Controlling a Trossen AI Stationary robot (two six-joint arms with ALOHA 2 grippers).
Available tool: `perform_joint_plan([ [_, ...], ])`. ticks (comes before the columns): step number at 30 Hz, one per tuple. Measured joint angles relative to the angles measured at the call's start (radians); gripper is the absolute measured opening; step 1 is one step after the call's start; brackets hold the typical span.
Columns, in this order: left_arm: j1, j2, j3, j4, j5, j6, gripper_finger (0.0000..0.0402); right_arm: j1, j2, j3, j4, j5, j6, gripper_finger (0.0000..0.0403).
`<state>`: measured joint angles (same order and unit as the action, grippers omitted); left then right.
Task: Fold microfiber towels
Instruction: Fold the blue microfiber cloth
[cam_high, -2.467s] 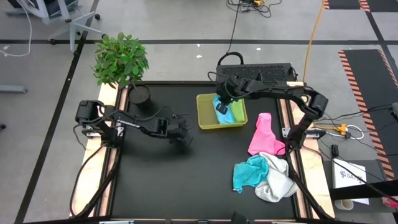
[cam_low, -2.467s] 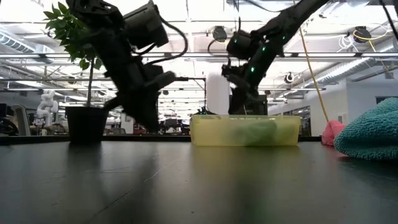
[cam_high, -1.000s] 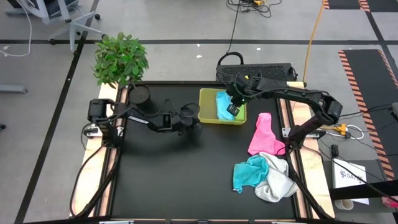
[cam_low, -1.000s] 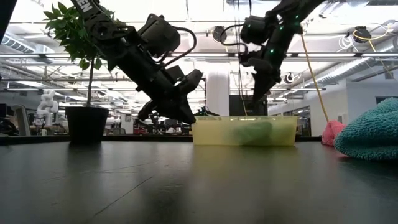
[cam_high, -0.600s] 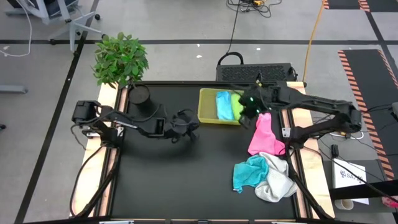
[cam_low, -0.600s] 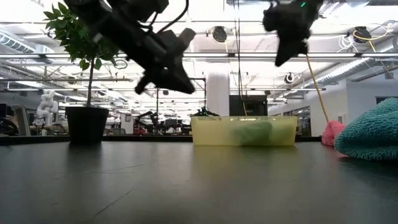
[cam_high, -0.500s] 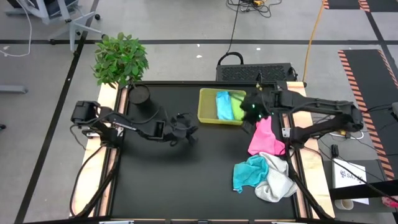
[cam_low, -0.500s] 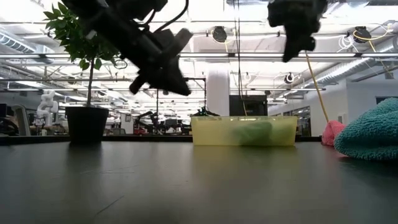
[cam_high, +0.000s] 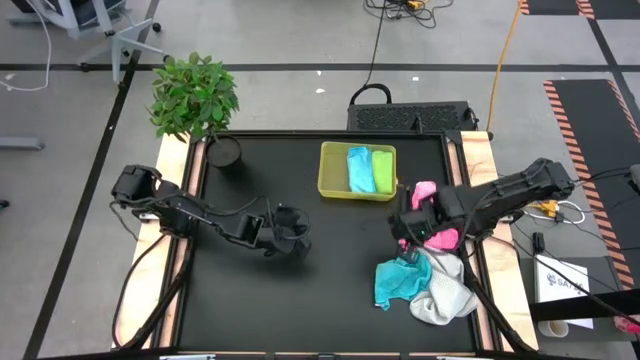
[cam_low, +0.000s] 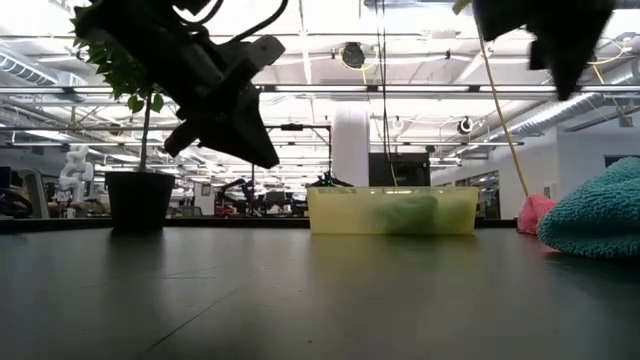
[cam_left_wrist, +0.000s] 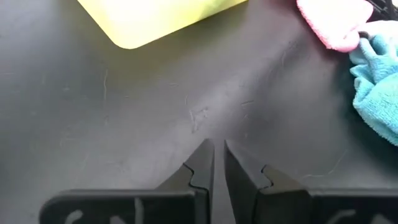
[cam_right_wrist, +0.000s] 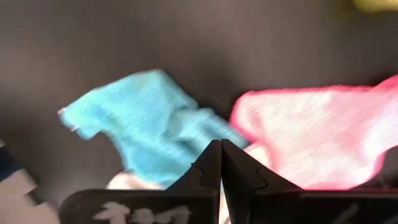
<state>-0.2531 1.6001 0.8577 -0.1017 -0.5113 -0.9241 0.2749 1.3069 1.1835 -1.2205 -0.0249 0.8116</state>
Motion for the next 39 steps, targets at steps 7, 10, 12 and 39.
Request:
perform_joint_plan([
  [7,-0.008,0.000,0.000,0.000,-0.015,-0.018,0.0035,0.181,0.012,-0.055,0.003,0.002,0.298,0.0001],
  [10,-0.008,0.000,0.000,0.000,-0.017,-0.012,0.0035,0.229,0.012,-0.121,0.018,-0.015,0.389,0.0014],
  [12,-0.008,0.000,0.000,0.000,-0.021,-0.010,0.0035,0.250,0.012,-0.175,0.053,-0.054,0.443,0.0032],
  [39,-0.007,0.000,0.000,0.000,-0.035,-0.028,0.0035,0.263,0.011,-0.542,0.581,-0.211,0.646,0.0034],
])
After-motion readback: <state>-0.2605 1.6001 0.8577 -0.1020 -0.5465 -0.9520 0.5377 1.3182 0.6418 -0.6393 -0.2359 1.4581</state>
